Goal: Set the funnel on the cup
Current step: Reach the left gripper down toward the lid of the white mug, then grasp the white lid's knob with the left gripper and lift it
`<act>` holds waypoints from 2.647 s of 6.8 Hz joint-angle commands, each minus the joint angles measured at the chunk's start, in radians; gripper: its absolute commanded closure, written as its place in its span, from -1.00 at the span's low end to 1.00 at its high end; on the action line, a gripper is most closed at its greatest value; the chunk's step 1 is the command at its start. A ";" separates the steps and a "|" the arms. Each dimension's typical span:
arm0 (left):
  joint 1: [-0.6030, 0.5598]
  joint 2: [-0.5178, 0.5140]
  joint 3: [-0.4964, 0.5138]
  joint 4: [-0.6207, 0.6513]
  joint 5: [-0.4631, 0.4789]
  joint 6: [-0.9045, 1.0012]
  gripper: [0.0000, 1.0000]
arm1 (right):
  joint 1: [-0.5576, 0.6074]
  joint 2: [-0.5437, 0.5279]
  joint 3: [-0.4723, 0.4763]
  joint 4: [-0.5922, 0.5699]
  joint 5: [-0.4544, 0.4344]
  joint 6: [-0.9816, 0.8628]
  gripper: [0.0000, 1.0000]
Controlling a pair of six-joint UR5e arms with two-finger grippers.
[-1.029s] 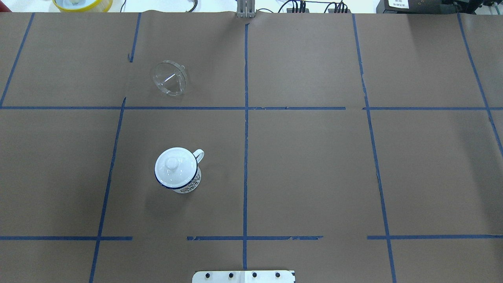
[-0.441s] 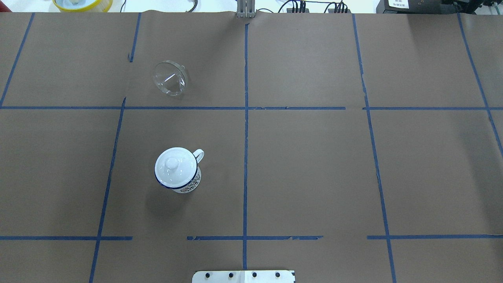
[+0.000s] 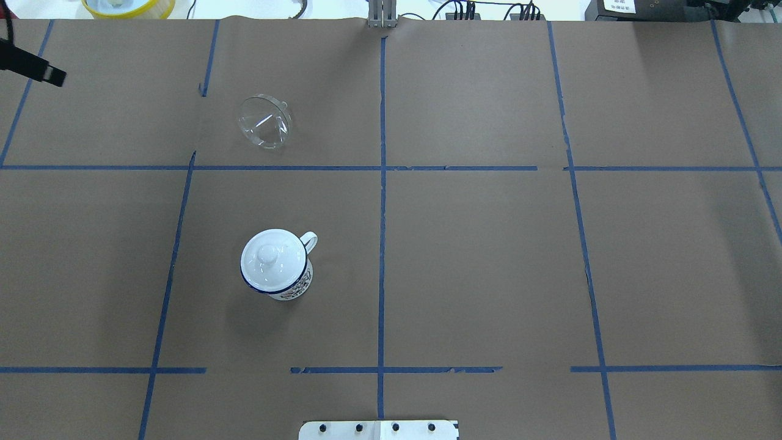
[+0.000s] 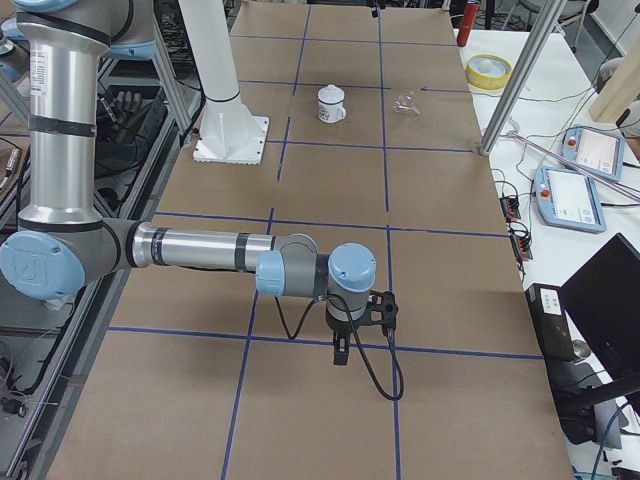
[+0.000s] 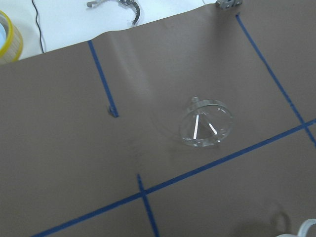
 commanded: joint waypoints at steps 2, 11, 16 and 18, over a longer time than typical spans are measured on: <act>0.253 -0.052 -0.050 0.106 0.163 -0.347 -1.00 | 0.000 0.000 0.000 0.000 0.000 0.000 -1.00; 0.525 -0.234 0.109 0.282 0.311 -0.632 -0.93 | 0.000 0.000 0.000 0.000 0.000 0.000 -1.00; 0.543 -0.228 0.105 0.282 0.302 -0.627 -0.41 | 0.000 0.000 0.000 0.000 0.000 0.000 -1.00; 0.546 -0.228 0.103 0.282 0.301 -0.627 -0.26 | 0.000 0.000 0.000 0.000 0.000 0.000 -1.00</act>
